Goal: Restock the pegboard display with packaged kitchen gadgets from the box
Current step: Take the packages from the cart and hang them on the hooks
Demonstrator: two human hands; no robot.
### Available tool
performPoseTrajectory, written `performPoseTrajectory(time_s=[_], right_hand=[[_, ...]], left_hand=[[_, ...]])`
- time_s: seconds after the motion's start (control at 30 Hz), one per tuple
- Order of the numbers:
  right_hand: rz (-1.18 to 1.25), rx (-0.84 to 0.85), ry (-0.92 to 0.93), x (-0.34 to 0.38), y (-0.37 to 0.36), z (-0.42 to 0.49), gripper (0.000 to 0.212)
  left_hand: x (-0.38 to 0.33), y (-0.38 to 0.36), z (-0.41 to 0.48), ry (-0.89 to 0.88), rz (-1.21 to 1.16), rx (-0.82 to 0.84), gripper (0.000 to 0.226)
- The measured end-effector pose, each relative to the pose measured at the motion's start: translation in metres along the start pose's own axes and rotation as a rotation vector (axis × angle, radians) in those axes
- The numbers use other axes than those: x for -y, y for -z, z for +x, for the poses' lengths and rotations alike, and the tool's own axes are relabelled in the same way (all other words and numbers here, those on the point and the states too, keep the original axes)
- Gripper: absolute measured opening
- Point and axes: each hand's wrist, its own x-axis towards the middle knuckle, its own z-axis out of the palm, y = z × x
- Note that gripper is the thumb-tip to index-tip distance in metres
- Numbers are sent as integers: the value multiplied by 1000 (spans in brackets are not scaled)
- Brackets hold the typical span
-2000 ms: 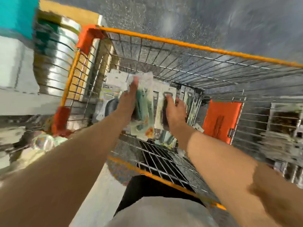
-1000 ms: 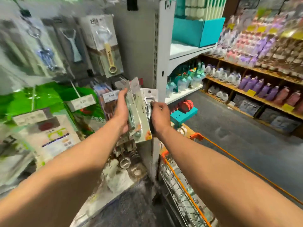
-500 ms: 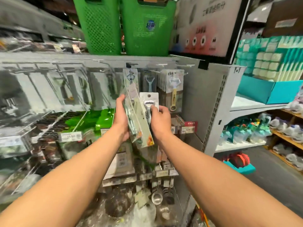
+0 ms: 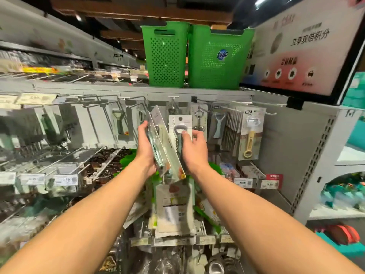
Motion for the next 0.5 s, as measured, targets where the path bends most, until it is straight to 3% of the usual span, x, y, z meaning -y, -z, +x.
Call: performPoseTrajectory(time_s=[0.27, 0.5], right_hand=[[-30, -42, 24, 0, -36, 17, 40], [-40, -80, 59, 2, -45, 33, 29]], left_hand=[[-21, 20, 16, 10, -1, 24, 72], [-33, 20, 31, 23, -31, 97, 77]])
